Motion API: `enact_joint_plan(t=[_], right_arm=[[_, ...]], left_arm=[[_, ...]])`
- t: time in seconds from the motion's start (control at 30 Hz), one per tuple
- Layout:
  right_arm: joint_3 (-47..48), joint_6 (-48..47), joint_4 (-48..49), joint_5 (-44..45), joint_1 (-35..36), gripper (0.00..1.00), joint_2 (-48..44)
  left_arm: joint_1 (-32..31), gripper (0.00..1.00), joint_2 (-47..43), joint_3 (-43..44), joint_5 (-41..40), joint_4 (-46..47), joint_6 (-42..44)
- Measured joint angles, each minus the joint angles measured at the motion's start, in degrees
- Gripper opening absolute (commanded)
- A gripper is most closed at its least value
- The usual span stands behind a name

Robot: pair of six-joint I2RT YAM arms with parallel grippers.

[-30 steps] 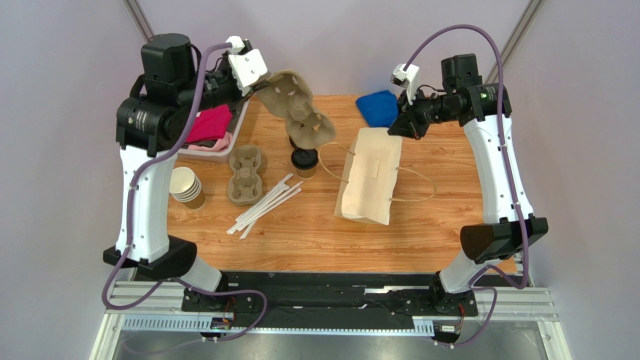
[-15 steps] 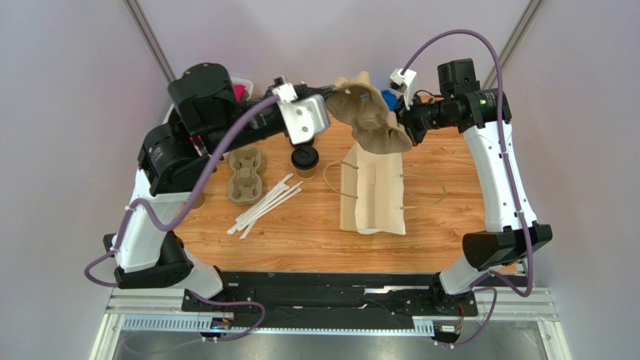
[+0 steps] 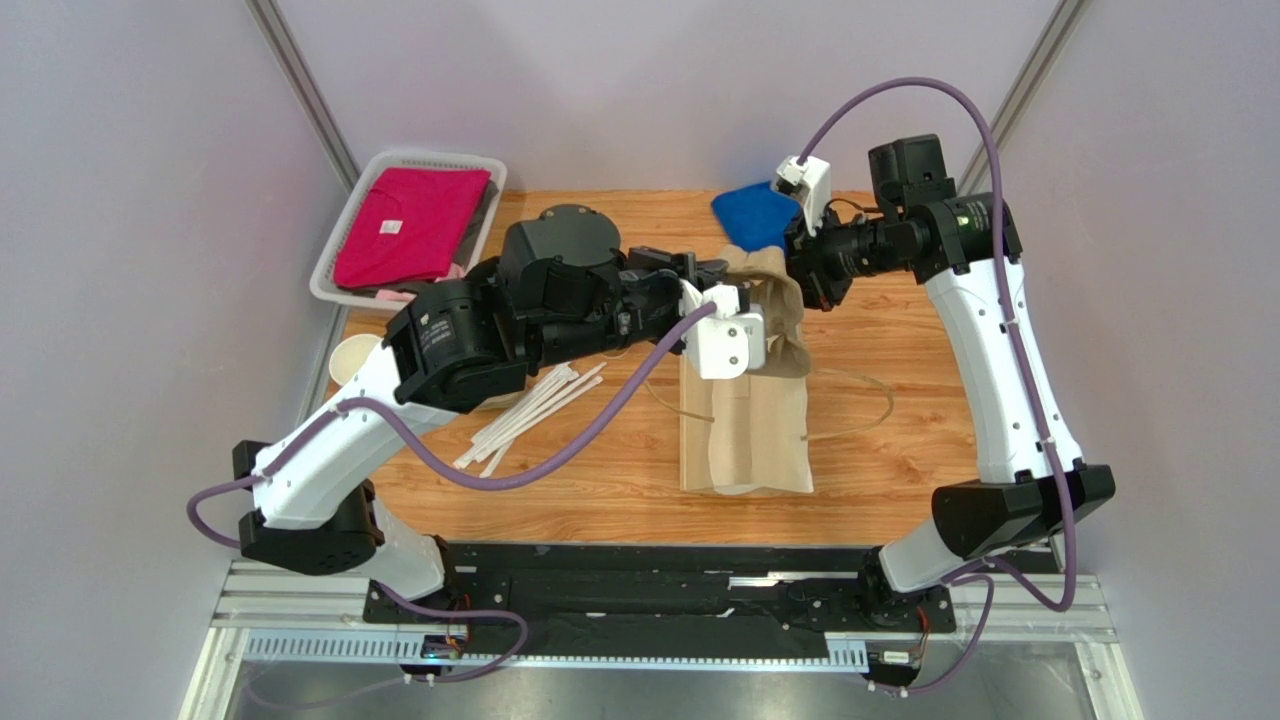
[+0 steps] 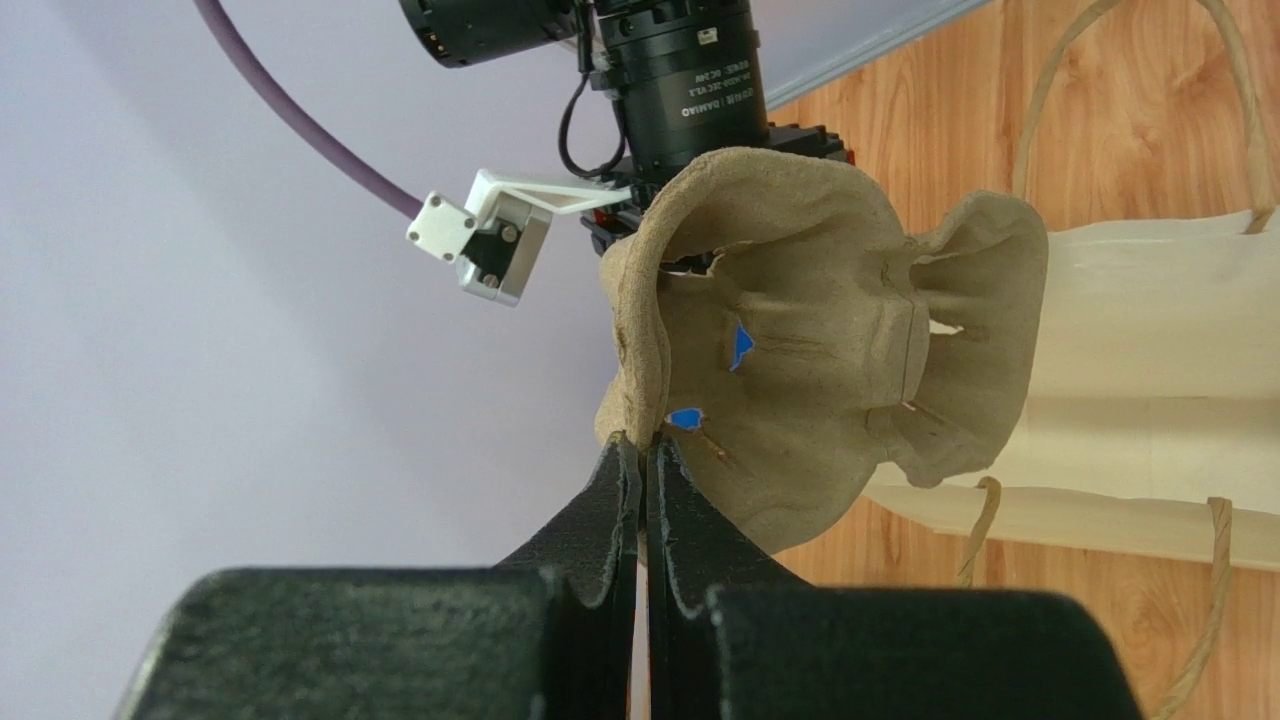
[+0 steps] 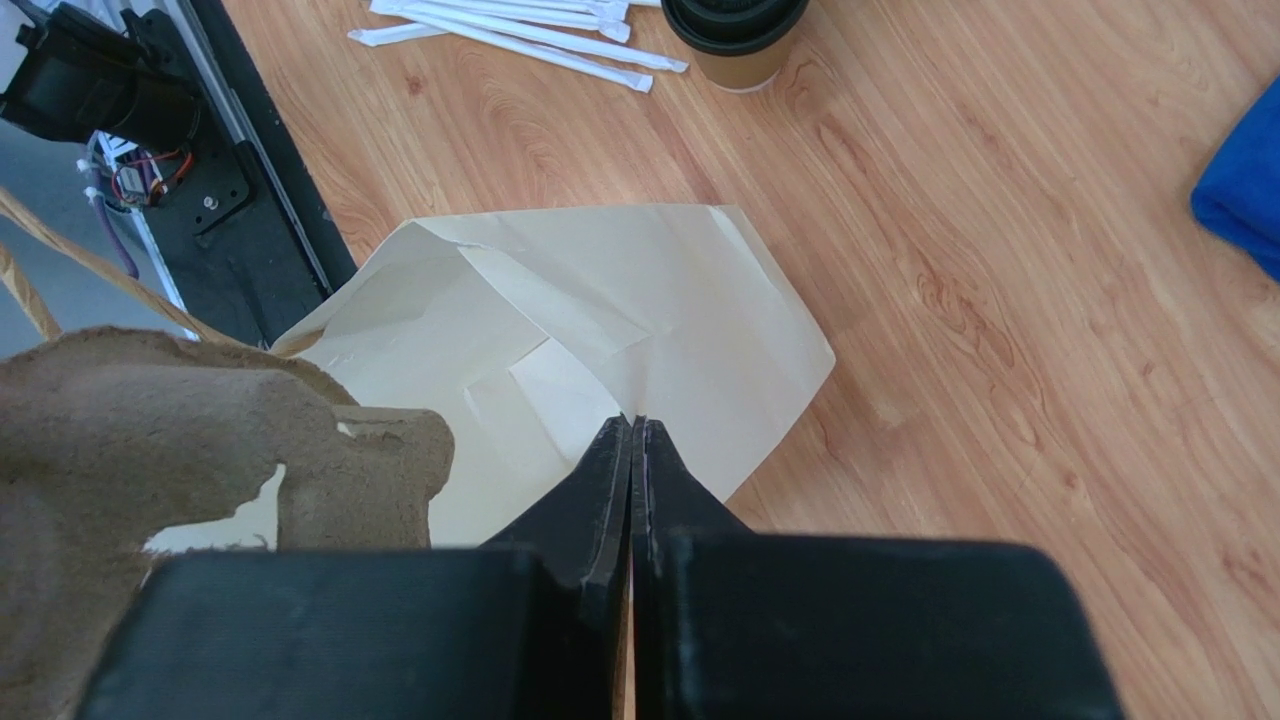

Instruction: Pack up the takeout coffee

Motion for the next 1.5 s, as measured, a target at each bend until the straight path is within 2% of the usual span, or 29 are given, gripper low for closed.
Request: enact_joint_plan(t=[0.3, 0.73, 1.0, 1.27, 1.5], right_arm=[[-2.1, 4.8, 0.0, 3.8, 0.0, 0.0, -0.2], [-4.3, 6.2, 0.0, 4.5, 0.0, 0.0, -0.6], [-6.3, 6.1, 0.0, 3.5, 0.6, 0.0, -1.5], [-9.0, 5.0, 0.0, 2.4, 0.9, 0.0, -2.9], [-9.4, 4.0, 0.0, 1.4, 1.1, 0.0, -3.3]], left_arm=[[-4.1, 0.0, 1.3, -0.2, -3.3, -3.9, -0.5], [-5.4, 0.0, 10.2, 3.7, -3.2, -15.7, -3.9], [-4.9, 0.0, 15.1, 5.4, 1.6, -22.8, -7.2], [-0.3, 0.0, 21.3, 7.9, 8.8, -26.9, -11.4], [3.1, 0.0, 23.1, 7.7, 13.0, -27.4, -14.4]])
